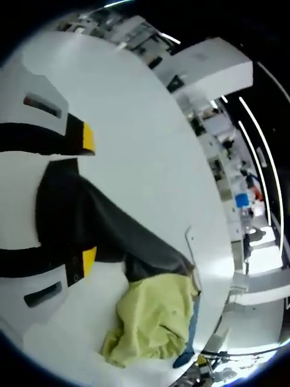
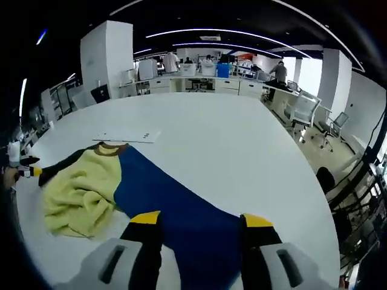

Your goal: Fold the garment on the visible template until the final outline fits inside the template.

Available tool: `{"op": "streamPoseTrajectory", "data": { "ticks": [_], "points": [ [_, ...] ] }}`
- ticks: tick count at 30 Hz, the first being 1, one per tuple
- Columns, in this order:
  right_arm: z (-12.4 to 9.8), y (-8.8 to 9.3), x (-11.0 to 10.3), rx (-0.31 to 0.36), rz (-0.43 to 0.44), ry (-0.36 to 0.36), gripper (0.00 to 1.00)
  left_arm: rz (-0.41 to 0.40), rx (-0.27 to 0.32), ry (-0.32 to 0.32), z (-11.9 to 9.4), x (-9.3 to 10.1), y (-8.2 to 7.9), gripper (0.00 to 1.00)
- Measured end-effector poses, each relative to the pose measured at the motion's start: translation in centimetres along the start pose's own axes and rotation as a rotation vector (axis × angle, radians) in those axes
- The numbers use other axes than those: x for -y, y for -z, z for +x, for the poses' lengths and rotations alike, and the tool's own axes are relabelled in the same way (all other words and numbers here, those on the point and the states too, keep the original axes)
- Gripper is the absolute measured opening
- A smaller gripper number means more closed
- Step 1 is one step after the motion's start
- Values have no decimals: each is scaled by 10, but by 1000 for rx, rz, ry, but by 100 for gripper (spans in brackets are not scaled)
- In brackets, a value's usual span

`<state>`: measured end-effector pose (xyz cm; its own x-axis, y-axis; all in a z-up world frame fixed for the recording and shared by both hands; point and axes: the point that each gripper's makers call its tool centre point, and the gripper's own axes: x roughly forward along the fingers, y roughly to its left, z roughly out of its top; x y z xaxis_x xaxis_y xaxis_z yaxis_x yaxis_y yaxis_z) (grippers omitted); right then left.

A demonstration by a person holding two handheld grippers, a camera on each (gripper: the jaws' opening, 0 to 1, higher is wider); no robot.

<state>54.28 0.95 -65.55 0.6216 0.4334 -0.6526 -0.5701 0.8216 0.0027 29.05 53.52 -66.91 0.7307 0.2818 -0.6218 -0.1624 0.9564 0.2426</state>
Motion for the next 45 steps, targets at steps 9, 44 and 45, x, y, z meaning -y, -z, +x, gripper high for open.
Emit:
{"op": "streamPoseTrajectory", "data": {
  "ticks": [9, 44, 45],
  "points": [
    [-17, 0, -52, 33, -34, -125, 54, 30, 112, 126, -26, 52, -21, 77],
    [5, 68, -174, 8, -210, -370, 48, -62, 167, 408, -37, 193, 4, 62],
    [6, 68, -174, 9, -210, -370, 47, -60, 168, 407, -38, 195, 3, 62]
  ]
}}
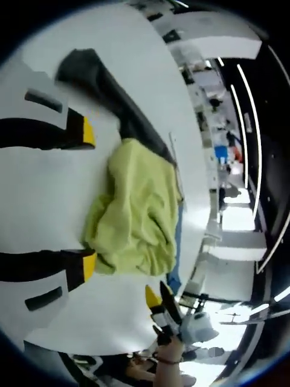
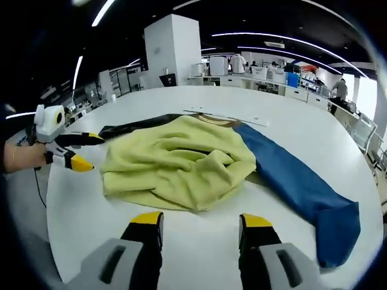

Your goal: Fold the garment on the visible template until the final outline fits inside the template.

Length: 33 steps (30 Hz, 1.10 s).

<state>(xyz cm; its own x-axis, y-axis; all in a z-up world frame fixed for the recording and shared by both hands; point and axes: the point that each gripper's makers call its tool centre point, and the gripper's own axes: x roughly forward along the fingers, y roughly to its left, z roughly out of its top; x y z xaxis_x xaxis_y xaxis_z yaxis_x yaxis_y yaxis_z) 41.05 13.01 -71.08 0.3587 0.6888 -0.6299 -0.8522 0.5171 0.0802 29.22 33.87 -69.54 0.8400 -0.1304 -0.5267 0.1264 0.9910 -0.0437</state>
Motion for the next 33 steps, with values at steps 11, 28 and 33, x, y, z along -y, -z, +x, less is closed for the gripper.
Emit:
{"op": "streamPoseTrajectory", "data": {
  "ticks": [11, 28, 33],
  "points": [
    [16, 0, -11, 27, -37, 8, 42, -1, -33, 44, 20, 22, 7, 51],
    [26, -4, -3, 24, -118, 69, 19, 90, -44, 60, 34, 37, 9, 30],
    [24, -9, -4, 39, -141, 62, 4, 113, -35, 52, 35, 38, 5, 16]
  ]
}}
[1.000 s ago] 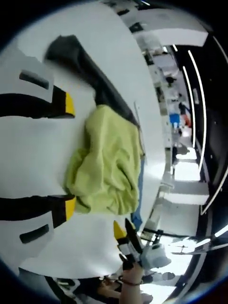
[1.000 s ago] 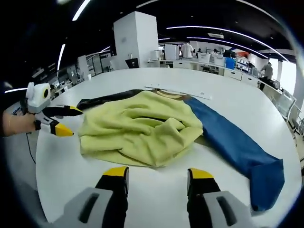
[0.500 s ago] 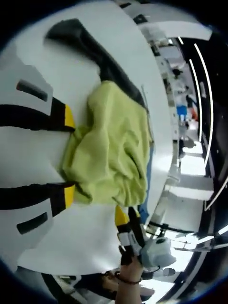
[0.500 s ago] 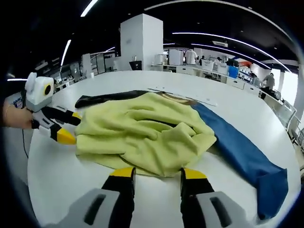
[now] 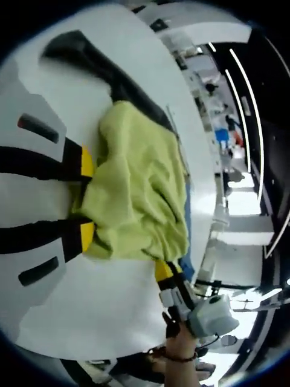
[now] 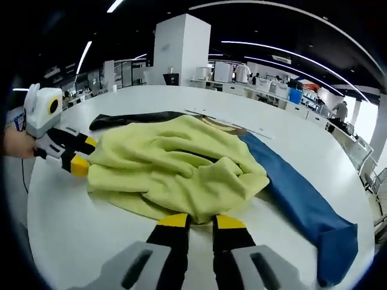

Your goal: Fold the garment on the visible template until the final outline fits inside the template.

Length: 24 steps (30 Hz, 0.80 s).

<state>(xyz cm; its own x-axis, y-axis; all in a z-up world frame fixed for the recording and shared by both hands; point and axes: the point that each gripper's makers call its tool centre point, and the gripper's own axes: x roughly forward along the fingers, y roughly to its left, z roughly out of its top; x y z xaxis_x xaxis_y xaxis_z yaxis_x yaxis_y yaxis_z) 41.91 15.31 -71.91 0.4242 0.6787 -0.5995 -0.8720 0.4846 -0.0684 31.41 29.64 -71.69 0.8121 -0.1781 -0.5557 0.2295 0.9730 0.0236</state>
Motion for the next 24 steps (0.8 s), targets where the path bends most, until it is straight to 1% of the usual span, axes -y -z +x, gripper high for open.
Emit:
{"op": "streamPoseTrajectory", "data": {
  "ticks": [1, 2, 3, 6, 9, 12, 17, 21, 24],
  "points": [
    [0, -1, -1, 3, -8, -6, 0, 7, 0, 4, 0, 1, 0, 10],
    [0, -1, -1, 3, -16, -13, 0, 6, -1, 9, 0, 1, 0, 6],
    [0, -2, -1, 3, -17, -11, 0, 4, 0, 9, 0, 1, -1, 5],
    [-2, -6, -2, 13, -27, -19, 0, 13, 4, 8, -1, 1, -2, 3],
    [-7, -13, -4, 33, -37, -31, 0, -10, 11, 15, -5, -1, -6, 2],
    [-12, -19, -4, 44, -53, -39, 0, 0, 30, 19, -12, -1, -13, 1],
    [-20, -25, -3, 52, -66, -42, 0, 13, 33, 29, -21, -4, -19, 1],
    [-27, -31, -3, 56, -88, -41, 0, 17, 52, 32, -31, -7, -28, 1],
    [-31, -37, -2, 55, -86, -41, 0, 19, 51, 35, -35, -10, -33, 1]
  ]
}}
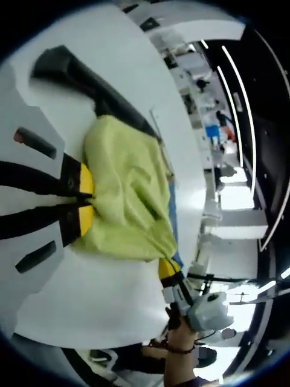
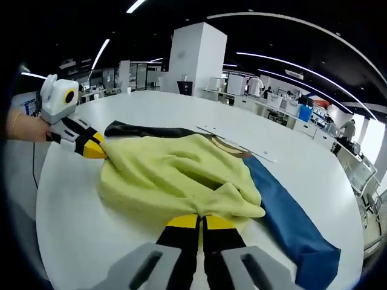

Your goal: Fold the garment on the visible template until the final outline fits inside the template.

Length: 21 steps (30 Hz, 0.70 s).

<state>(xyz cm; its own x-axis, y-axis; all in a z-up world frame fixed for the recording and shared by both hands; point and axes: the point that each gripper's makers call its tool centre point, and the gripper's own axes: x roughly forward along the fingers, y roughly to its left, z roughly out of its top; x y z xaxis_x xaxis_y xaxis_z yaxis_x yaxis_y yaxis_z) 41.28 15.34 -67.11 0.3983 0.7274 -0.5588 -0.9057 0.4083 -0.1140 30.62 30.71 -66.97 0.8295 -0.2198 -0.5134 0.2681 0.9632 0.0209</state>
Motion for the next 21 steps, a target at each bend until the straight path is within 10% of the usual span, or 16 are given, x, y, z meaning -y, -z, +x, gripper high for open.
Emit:
{"op": "streamPoseTrajectory", "data": {
  "ticks": [21],
  "points": [
    [31, -22, 44, -62, 85, 29, 0, 4, 8, 1, 41, -46, -59, 0]
  ]
}}
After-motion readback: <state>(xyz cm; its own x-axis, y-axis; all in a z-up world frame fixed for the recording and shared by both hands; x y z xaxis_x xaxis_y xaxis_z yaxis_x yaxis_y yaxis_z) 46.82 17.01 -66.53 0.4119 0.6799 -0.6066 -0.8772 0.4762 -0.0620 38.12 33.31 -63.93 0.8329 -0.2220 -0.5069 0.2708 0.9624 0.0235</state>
